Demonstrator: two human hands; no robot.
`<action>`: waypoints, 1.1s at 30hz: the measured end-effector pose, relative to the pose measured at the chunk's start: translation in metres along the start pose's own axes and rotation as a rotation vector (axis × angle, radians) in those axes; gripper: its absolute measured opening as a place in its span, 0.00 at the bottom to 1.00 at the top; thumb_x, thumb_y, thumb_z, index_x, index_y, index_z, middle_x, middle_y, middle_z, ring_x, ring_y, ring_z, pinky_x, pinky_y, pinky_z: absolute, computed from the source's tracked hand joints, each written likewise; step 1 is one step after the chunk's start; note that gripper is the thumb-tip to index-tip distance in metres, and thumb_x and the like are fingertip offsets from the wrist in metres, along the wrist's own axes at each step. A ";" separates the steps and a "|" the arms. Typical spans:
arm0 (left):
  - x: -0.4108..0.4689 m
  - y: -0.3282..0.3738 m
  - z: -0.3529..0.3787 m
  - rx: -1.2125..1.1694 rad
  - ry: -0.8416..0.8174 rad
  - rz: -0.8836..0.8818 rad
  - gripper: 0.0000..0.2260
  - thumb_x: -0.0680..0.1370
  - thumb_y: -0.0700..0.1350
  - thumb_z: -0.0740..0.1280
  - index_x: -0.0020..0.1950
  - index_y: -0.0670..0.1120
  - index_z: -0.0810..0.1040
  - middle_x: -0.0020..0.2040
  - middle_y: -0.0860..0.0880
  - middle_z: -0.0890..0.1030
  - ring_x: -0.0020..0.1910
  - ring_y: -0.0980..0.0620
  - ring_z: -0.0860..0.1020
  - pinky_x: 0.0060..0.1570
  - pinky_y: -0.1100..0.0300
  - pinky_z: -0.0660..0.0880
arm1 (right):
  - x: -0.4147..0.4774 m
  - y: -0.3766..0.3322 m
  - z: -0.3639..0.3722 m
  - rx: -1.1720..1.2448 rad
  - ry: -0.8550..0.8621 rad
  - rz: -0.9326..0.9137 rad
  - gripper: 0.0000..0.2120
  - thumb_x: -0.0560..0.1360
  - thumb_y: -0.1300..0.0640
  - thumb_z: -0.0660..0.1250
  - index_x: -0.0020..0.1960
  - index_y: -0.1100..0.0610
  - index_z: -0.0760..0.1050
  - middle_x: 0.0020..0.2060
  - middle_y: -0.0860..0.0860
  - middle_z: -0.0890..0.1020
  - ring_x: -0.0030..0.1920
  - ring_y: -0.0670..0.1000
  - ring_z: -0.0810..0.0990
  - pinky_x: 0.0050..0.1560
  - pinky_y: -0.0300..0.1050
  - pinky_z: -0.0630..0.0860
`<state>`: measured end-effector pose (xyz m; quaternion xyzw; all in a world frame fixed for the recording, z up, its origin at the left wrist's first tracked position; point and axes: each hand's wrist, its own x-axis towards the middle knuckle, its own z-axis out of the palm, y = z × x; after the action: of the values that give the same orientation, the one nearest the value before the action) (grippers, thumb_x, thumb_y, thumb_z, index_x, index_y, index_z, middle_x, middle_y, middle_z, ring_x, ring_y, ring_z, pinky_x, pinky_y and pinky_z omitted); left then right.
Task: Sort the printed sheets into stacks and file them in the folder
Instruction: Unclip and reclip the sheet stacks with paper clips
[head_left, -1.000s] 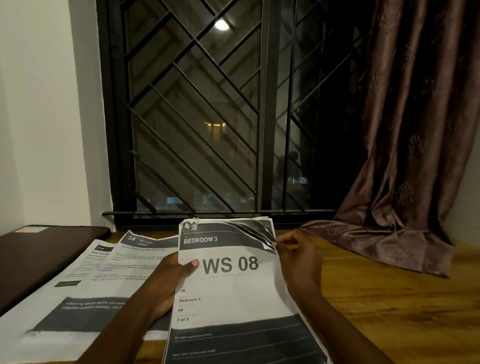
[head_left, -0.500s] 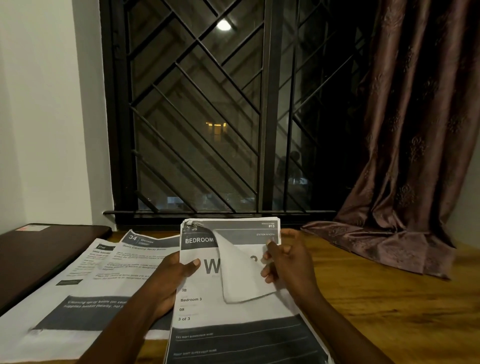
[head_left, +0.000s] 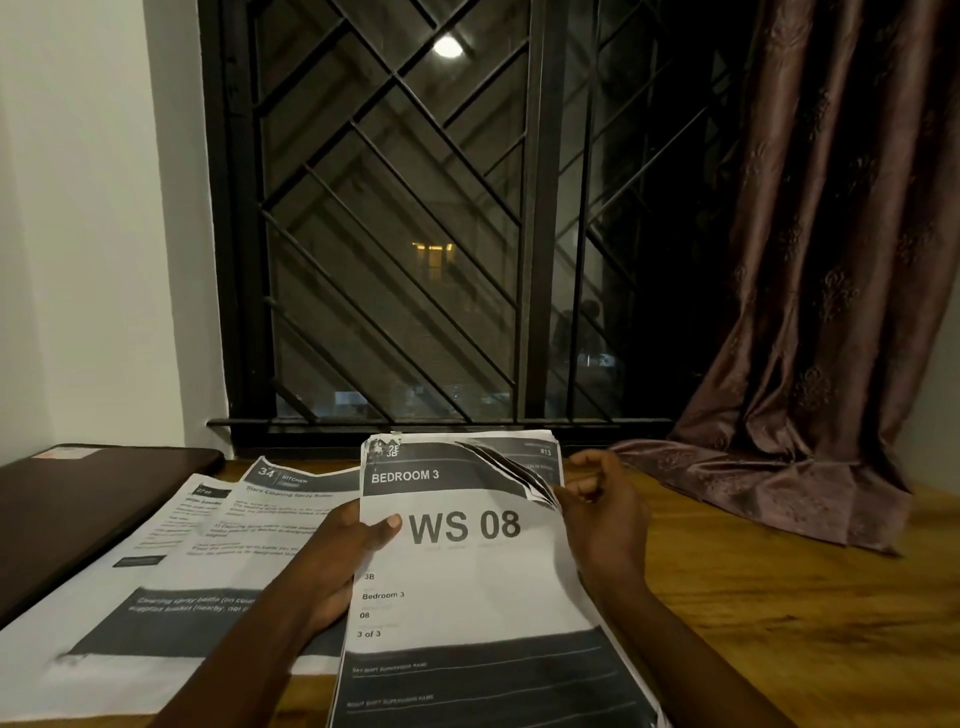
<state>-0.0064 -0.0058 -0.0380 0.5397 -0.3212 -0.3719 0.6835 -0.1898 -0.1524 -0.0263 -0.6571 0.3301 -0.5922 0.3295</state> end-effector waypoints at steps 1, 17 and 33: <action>0.000 0.000 0.000 0.004 0.000 -0.001 0.12 0.79 0.35 0.62 0.63 0.40 0.74 0.55 0.38 0.83 0.53 0.36 0.81 0.57 0.34 0.73 | -0.001 -0.001 0.000 -0.012 0.015 -0.006 0.15 0.68 0.66 0.74 0.46 0.49 0.74 0.33 0.46 0.79 0.38 0.44 0.78 0.42 0.41 0.77; 0.001 0.001 0.002 -0.008 0.042 -0.029 0.11 0.80 0.34 0.61 0.61 0.40 0.76 0.53 0.37 0.83 0.52 0.36 0.82 0.56 0.36 0.75 | 0.003 0.002 0.002 0.269 -0.266 0.287 0.10 0.78 0.59 0.64 0.57 0.53 0.66 0.39 0.59 0.81 0.26 0.52 0.79 0.25 0.43 0.75; 0.001 0.000 0.000 -0.001 0.010 -0.021 0.12 0.79 0.34 0.62 0.62 0.41 0.75 0.55 0.39 0.83 0.54 0.36 0.81 0.58 0.36 0.74 | -0.001 0.000 0.003 -0.024 0.020 0.000 0.17 0.68 0.64 0.74 0.48 0.48 0.72 0.34 0.45 0.79 0.38 0.44 0.80 0.40 0.43 0.78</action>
<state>-0.0058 -0.0061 -0.0378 0.5445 -0.3121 -0.3765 0.6815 -0.1871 -0.1514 -0.0276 -0.6551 0.3403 -0.5947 0.3184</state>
